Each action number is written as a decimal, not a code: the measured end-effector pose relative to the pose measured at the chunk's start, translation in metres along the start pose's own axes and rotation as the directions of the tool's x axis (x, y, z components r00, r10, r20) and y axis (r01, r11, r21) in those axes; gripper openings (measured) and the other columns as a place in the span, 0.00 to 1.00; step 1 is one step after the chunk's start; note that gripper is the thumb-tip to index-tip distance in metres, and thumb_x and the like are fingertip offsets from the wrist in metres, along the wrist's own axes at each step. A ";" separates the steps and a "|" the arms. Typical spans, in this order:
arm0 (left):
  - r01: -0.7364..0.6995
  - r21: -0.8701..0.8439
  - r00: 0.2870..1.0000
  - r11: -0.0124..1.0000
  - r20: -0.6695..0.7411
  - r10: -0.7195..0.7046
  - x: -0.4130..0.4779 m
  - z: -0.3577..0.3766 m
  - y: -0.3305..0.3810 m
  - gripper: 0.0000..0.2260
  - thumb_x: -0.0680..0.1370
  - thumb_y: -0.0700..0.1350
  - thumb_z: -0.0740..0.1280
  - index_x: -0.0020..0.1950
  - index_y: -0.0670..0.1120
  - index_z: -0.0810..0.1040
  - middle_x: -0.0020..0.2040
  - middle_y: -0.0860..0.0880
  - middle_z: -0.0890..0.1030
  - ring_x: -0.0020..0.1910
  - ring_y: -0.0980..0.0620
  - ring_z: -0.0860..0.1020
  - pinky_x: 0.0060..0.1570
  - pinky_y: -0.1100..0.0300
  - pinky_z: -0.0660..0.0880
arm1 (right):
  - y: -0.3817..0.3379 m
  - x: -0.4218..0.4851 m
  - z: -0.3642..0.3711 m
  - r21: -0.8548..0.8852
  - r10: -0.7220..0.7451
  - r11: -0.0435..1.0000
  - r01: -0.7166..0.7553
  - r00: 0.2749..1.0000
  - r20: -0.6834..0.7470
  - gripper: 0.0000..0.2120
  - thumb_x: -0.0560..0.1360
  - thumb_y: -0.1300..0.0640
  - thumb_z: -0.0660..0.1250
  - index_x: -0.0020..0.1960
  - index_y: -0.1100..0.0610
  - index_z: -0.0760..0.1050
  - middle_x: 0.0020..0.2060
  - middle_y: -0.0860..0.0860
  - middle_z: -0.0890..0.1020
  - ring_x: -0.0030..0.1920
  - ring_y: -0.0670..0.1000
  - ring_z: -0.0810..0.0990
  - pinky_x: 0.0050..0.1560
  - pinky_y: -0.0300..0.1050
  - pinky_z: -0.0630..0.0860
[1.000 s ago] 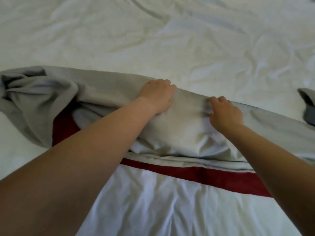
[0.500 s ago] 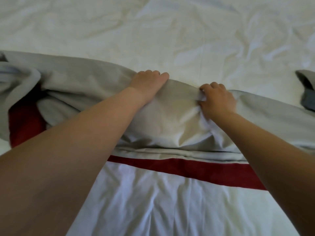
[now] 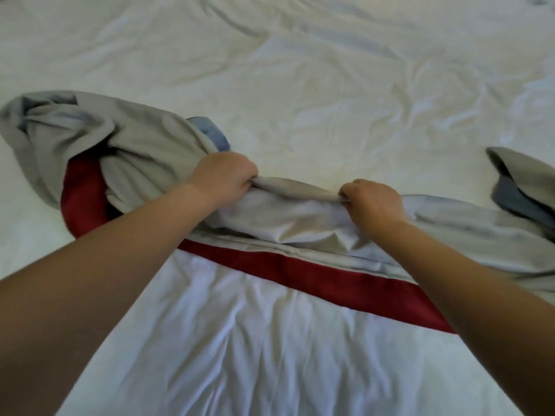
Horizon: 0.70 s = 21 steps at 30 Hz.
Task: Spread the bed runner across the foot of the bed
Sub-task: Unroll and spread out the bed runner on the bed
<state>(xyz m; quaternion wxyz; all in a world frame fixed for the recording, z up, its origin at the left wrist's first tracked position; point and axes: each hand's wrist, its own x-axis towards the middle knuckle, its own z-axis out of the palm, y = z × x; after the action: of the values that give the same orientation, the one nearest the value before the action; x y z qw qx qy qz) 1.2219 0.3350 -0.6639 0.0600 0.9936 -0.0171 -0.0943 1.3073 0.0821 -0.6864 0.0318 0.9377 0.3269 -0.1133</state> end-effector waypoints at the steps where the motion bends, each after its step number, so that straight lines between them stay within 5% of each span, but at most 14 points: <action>1: 0.011 -0.006 1.000 1.000 -0.009 -0.011 -0.011 0.001 0.004 0.09 0.78 0.43 0.60 0.43 0.45 0.79 0.43 0.45 0.80 0.42 0.44 0.77 0.37 0.52 0.74 | -0.002 -0.008 0.000 -0.012 -0.030 0.999 0.031 0.999 0.019 0.07 0.78 0.60 0.60 0.51 0.55 0.77 0.45 0.53 0.78 0.46 0.57 0.78 0.37 0.44 0.65; 12: 0.020 0.068 0.999 0.997 -0.052 -0.017 -0.063 0.004 0.061 0.08 0.78 0.47 0.62 0.46 0.46 0.79 0.47 0.45 0.81 0.46 0.43 0.79 0.37 0.55 0.70 | -0.029 -0.094 0.010 -0.020 0.023 1.000 -0.023 1.000 0.018 0.09 0.76 0.63 0.60 0.52 0.55 0.77 0.46 0.54 0.81 0.46 0.57 0.80 0.37 0.45 0.66; 17: 0.005 0.130 0.997 0.991 0.076 -0.015 -0.120 0.019 0.075 0.10 0.80 0.46 0.59 0.52 0.46 0.79 0.50 0.45 0.80 0.49 0.44 0.79 0.41 0.52 0.72 | -0.051 -0.149 0.023 -0.011 0.008 1.000 -0.009 0.997 -0.079 0.09 0.77 0.61 0.60 0.54 0.55 0.77 0.47 0.53 0.80 0.47 0.55 0.79 0.36 0.45 0.65; 21: -0.047 0.151 0.996 0.987 0.085 0.034 -0.170 0.038 0.083 0.10 0.80 0.45 0.59 0.51 0.45 0.79 0.51 0.47 0.79 0.49 0.45 0.79 0.41 0.52 0.74 | -0.075 -0.190 0.037 -0.016 0.005 1.000 -0.005 1.000 -0.014 0.07 0.78 0.58 0.61 0.53 0.54 0.76 0.47 0.51 0.80 0.45 0.53 0.79 0.38 0.43 0.69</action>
<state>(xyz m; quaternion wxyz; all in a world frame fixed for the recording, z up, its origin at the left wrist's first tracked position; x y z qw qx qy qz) 1.0461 0.2563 -0.6594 -0.0154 0.9900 -0.0471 -0.1323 1.1096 0.0210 -0.6767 0.0374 0.9391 0.3255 -0.1041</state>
